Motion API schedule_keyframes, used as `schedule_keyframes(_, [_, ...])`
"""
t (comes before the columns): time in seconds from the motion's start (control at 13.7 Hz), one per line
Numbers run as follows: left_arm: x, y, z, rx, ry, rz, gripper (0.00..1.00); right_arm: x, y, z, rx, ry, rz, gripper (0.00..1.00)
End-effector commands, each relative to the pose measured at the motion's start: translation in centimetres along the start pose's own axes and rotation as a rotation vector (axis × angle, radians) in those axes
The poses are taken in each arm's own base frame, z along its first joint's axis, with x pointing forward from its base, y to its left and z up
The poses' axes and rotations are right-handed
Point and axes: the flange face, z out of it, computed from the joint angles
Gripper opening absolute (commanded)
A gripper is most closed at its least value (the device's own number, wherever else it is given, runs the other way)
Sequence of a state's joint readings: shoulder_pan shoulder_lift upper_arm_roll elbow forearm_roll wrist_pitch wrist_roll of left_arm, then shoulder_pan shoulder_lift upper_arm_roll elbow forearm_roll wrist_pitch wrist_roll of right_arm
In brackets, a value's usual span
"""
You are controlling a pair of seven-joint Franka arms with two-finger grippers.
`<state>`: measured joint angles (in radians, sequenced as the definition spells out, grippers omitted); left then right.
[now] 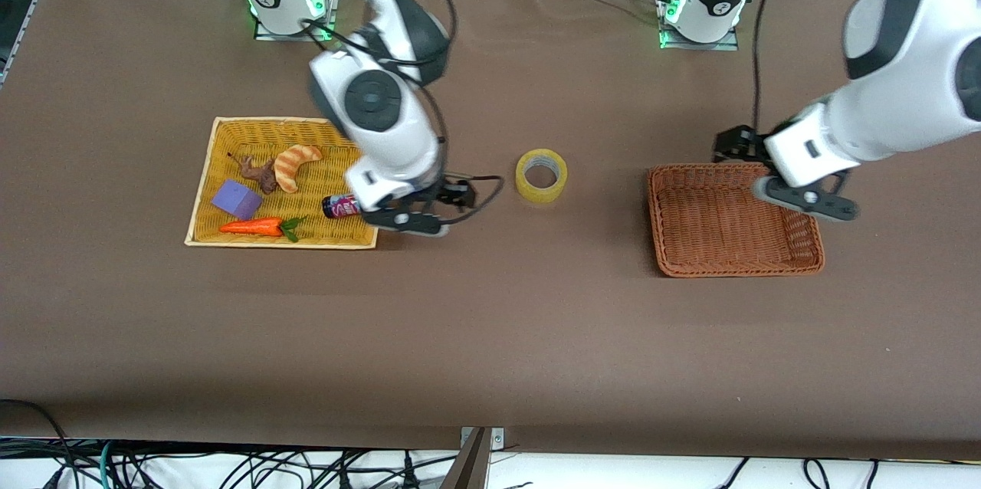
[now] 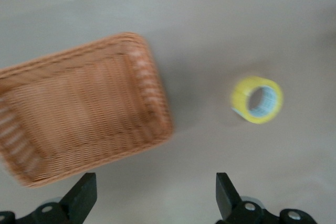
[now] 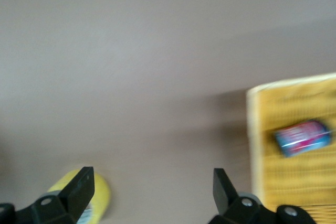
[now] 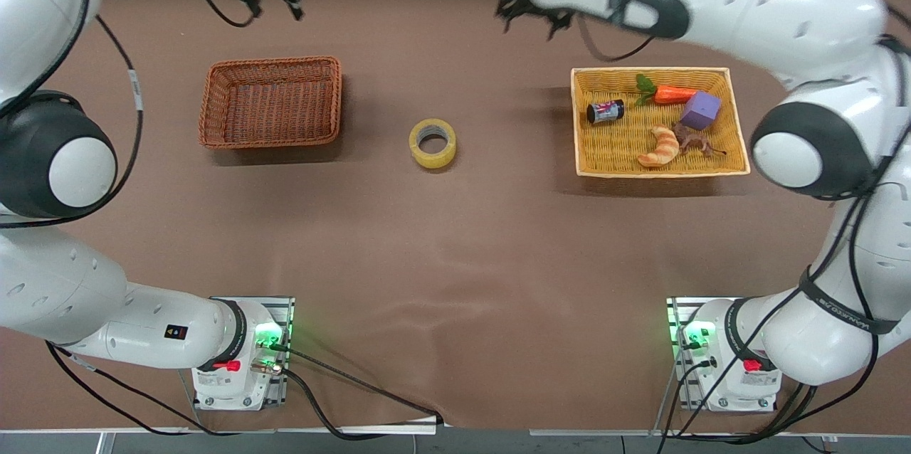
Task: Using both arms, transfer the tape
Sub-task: 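Grasp the tape with the left gripper while the right gripper withdraws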
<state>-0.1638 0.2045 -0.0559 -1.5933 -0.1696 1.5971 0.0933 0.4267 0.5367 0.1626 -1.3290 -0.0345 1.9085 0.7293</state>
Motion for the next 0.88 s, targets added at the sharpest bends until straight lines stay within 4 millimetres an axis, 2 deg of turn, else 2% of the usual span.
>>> schedule_keyframes(0.0, [1.1,4.5,3.9,-0.029,-0.048,0.067,1.00,1.7,6.9,-6.3,0.014,-0.038,-0.132,1.00])
schedule_keyframes(0.07, [1.5,6.9,6.5,-0.029,-0.067,0.108,1.00,2.8,10.1,-8.8,0.035,-0.040,-0.161,1.00])
schedule_keyframes(0.15, [2.2,8.5,9.6,-0.033,-0.080,0.139,1.00,3.0,13.1,-11.9,0.051,-0.034,-0.202,1.00])
schedule_keyframes(0.29, [3.1,12.2,17.0,-0.041,-0.083,0.209,1.00,2.9,18.2,-14.6,0.023,-0.085,-0.238,1.00])
schedule_keyframes(0.44, [3.0,15.8,22.6,0.013,-0.022,0.288,1.00,2.5,22.7,-17.1,0.018,-0.089,-0.249,1.00])
schedule_keyframes(0.51, [3.3,16.4,24.2,0.029,0.004,0.312,1.00,1.7,25.1,-18.0,0.020,-0.086,-0.233,1.00])
schedule_keyframes(0.59, [3.7,16.5,25.8,0.049,0.012,0.333,1.00,0.2,26.8,-19.0,0.021,-0.083,-0.239,1.00])
schedule_keyframes(0.66, [3.8,17.4,28.0,0.061,0.003,0.364,1.00,-1.1,28.3,-20.0,0.023,-0.074,-0.243,1.00])
schedule_keyframes(0.8, [3.6,19.1,30.8,0.063,0.000,0.384,1.00,-1.7,30.4,-21.4,0.022,-0.050,-0.245,1.00])
